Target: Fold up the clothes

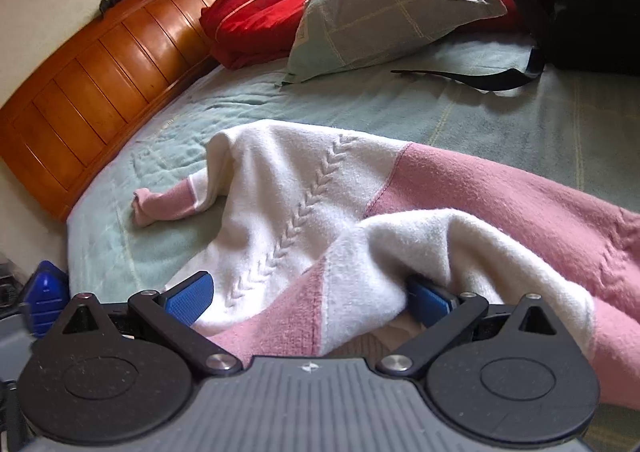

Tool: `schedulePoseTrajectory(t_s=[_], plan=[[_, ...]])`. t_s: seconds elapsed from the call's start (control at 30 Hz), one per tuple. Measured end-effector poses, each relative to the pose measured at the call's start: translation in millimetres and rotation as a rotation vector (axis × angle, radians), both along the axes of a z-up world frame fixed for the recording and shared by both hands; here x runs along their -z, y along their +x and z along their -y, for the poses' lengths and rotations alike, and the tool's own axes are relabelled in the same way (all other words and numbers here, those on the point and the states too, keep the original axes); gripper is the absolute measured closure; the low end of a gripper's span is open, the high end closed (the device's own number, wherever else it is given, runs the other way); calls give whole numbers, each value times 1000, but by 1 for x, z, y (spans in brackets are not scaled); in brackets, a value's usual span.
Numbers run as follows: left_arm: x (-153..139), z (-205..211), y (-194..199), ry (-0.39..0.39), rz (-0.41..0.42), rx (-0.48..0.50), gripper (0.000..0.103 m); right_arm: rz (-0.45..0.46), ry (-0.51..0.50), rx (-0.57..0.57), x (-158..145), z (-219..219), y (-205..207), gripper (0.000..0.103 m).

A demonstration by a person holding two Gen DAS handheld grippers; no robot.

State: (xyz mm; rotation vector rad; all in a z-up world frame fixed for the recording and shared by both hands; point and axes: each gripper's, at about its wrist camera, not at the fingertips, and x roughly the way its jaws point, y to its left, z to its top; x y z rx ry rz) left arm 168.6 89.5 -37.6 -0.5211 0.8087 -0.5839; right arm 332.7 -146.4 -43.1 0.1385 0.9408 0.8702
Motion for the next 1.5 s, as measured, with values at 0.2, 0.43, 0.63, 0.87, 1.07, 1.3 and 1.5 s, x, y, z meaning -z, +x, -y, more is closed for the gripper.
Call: schedulePoseTrajectory(t_s=[0.2, 0.43, 0.63, 0.87, 1.07, 1.3, 1.5], plan=[[11, 3, 17, 34, 11, -59, 11, -9, 32, 15, -6, 33, -16, 0], [12, -19, 43, 109, 25, -162, 11, 18, -20, 34, 7, 51, -40, 0], [10, -19, 51, 157, 31, -211, 11, 54, -95, 51, 25, 60, -61, 0], [-18, -9, 20, 275, 104, -190, 11, 116, -126, 75, 43, 65, -71, 0], [-28, -4, -27, 338, 118, -193, 10, 190, 6, 32, 28, 56, -74, 1], [-27, 9, -53, 396, 123, -204, 10, 247, 142, 54, 23, 58, -78, 2], [-31, 17, -64, 426, 143, -190, 10, 212, 71, 93, 33, 50, -69, 58]])
